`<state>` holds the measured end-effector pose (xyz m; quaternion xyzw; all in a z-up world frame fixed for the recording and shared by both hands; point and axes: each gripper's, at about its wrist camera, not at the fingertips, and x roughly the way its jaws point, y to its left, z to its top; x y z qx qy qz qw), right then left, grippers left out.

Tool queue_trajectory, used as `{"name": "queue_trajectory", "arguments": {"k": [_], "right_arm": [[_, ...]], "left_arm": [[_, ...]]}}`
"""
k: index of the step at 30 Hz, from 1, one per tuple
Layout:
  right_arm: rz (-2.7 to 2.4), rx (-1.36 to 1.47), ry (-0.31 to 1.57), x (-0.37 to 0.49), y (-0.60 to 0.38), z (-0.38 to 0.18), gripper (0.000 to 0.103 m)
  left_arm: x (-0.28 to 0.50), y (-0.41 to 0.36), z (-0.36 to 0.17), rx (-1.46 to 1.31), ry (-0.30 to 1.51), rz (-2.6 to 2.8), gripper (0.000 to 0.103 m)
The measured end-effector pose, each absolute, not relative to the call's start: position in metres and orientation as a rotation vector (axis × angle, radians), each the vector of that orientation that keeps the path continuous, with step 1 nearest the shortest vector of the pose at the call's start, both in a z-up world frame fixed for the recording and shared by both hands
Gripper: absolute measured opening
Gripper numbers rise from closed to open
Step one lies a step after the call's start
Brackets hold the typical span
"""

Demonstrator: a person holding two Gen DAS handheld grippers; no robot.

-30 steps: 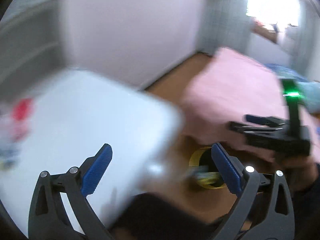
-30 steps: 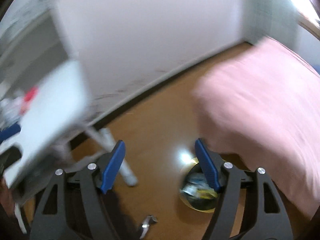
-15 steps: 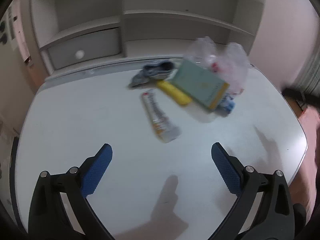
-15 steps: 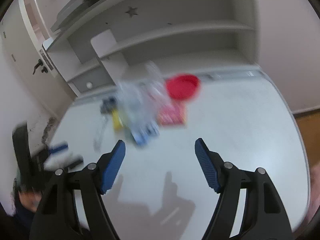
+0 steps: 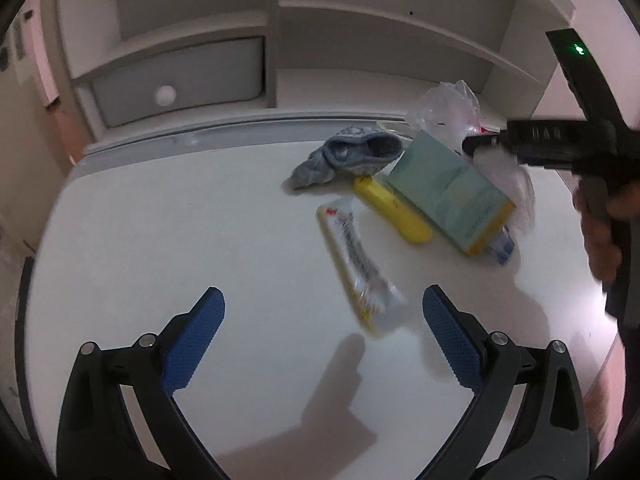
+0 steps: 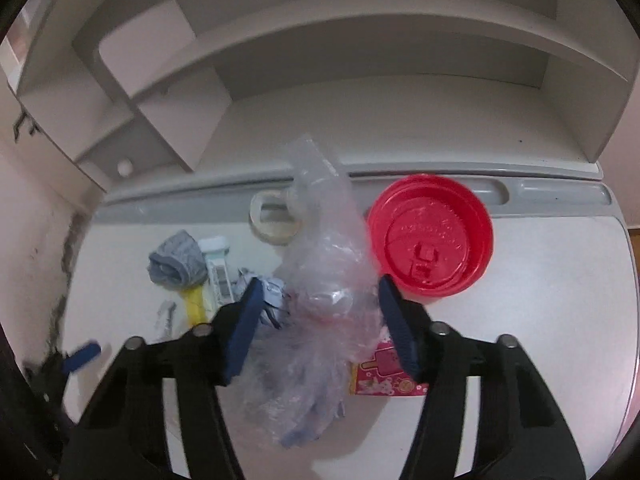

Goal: Collect trash
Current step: 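Grasp the clear plastic bag with the right gripper while the left grasps the toothpaste tube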

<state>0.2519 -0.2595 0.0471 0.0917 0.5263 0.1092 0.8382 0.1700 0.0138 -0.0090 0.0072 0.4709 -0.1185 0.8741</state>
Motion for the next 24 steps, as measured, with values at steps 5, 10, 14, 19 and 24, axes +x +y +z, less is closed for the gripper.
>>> {"name": "queue_trajectory", "arguments": {"k": [5, 10, 14, 19, 24], "right_arm": [[0.207, 0.128, 1.040, 0.240, -0.259, 0.061, 0.030], [0.213, 0.110, 0.908, 0.206, -0.274, 0.095, 0.030], [0.202, 0.087, 0.869, 0.170, -0.289, 0.109, 0.030], [0.154, 0.093, 0.834, 0.102, -0.328, 0.118, 0.030], [0.002, 0.133, 0.791, 0.024, -0.392, 0.112, 0.030]], "left_arm": [[0.196, -0.002, -0.024, 0.048, 1.015, -0.231, 0.096], [0.202, -0.006, -0.027, 0.057, 1.004, -0.199, 0.094], [0.203, -0.008, -0.029, 0.070, 1.011, -0.169, 0.074], [0.198, -0.016, -0.024, 0.118, 1.015, -0.172, 0.016], [0.178, -0.031, -0.001, 0.135, 0.969, -0.197, 0.014]]}}
